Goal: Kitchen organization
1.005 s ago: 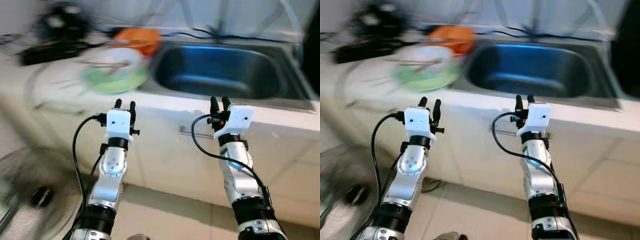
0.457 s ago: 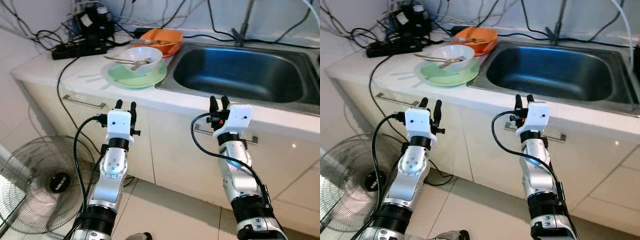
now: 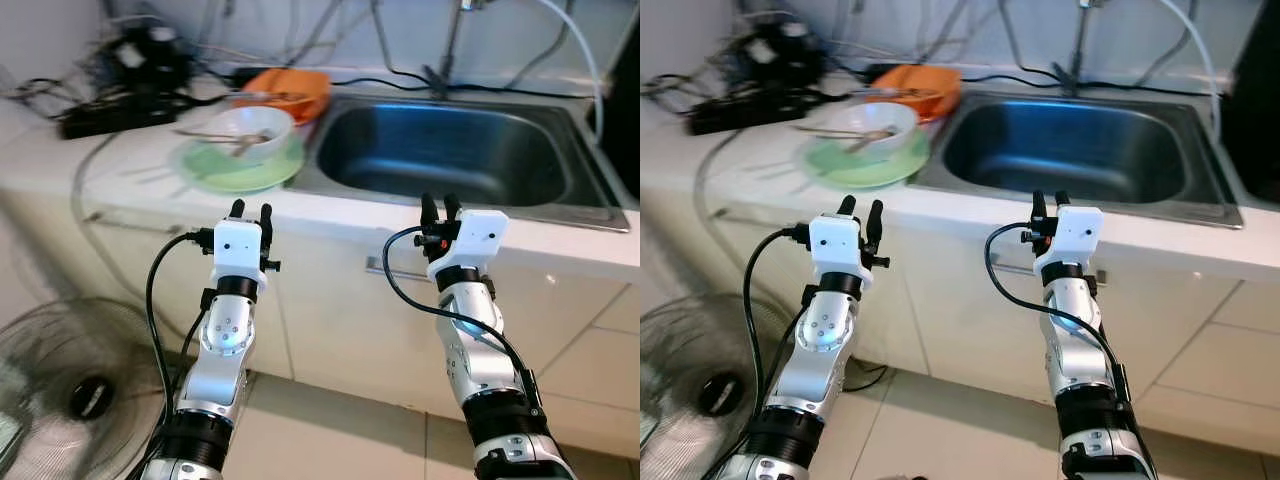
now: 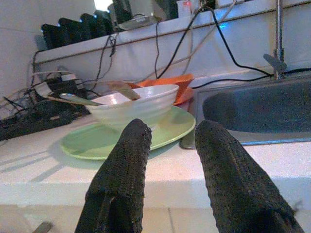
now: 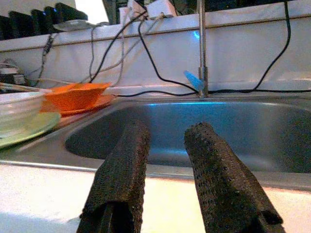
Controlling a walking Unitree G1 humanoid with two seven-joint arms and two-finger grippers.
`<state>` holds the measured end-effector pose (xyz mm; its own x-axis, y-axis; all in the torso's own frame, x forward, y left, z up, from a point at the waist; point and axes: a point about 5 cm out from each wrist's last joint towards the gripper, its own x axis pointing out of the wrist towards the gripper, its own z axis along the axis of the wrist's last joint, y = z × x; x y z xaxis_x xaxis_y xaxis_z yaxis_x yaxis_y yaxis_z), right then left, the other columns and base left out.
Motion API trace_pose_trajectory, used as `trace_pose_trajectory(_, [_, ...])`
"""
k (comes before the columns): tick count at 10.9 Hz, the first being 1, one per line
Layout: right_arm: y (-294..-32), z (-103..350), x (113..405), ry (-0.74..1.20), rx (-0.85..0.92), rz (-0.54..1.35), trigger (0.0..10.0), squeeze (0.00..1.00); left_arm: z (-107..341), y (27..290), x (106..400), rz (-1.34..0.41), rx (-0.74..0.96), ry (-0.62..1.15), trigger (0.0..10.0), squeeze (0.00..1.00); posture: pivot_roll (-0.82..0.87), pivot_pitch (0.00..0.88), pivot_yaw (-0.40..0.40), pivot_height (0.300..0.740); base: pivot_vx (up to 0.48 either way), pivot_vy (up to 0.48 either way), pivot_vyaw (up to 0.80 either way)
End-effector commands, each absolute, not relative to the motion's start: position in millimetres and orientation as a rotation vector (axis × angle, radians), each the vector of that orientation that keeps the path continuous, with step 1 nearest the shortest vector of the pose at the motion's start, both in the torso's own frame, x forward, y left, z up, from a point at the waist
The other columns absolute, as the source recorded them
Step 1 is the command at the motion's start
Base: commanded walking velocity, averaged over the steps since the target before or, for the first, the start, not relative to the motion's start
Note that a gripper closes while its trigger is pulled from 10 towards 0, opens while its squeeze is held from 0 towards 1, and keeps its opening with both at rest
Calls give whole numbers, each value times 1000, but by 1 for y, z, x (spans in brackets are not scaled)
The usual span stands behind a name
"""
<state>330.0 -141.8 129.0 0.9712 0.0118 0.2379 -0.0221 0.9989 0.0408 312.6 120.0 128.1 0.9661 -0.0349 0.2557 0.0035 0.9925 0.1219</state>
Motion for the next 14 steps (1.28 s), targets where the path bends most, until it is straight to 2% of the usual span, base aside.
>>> trace_pose_trajectory(1, [-138, 132, 332, -245, 38, 29, 10000, 0, 130, 122, 314, -8, 121, -262, 10000, 0, 74, 0, 78, 740, 337, 0, 569])
trace_pose_trajectory(3, [-138, 131, 332, -245, 44, 28, 10000, 0, 130, 122, 314, -9, 121, -263, 10000, 0, 74, 0, 81, 740, 343, 0, 0])
trace_pose_trajectory(5, [-138, 132, 332, -251, 40, 28, 10000, 0, 130, 122, 314, -11, 122, -263, 10000, 0, 74, 0, 79, 740, 347, 0, 694])
trace_pose_trajectory(11, [-138, 130, 332, -242, 41, 27, 10000, 0, 129, 119, 313, -19, 121, -261, 10000, 0, 75, 0, 79, 740, 336, 0, 0])
trace_pose_trajectory(14, [-138, 129, 332, -239, 43, 28, 10000, 0, 128, 119, 312, -20, 117, -261, 10000, 0, 78, 0, 78, 740, 172, 0, 0])
